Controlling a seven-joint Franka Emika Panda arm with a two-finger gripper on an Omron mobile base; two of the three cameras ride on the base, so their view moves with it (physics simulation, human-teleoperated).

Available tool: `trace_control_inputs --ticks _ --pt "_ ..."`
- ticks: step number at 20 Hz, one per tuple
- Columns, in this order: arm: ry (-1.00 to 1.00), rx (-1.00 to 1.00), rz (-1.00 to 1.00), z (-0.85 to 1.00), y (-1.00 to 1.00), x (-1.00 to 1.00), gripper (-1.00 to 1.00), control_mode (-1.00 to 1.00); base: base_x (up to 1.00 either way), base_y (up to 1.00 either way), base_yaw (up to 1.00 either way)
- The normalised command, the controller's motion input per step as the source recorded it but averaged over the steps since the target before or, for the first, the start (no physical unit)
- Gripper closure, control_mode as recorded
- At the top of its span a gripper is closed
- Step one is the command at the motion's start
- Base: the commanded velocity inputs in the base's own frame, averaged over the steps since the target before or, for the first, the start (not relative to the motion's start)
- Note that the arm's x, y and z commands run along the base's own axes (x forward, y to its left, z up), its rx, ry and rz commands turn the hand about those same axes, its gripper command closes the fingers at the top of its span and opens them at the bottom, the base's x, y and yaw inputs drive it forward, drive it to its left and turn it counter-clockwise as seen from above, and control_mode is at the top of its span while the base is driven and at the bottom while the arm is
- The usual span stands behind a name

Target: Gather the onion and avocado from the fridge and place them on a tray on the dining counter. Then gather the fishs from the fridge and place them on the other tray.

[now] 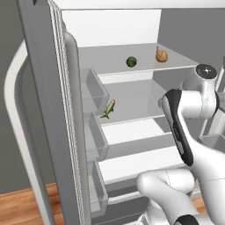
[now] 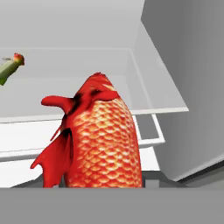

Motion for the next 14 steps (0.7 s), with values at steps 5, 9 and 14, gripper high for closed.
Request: trace_control_inputs --ticks 5,9,14 --pt "0.09 0.08 0.0 0.51 0.22 -1.0 1.0 -1.0 0.0 0.0 0.0" --pt "0.04 0.05 0.0 0.43 0.13 -1.0 1.0 -1.0 0.0 0.0 0.0" --pt "0.0 0.0 -0.02 0.13 0.02 -0.66 1.0 -1.0 0.0 0.0 0.0"
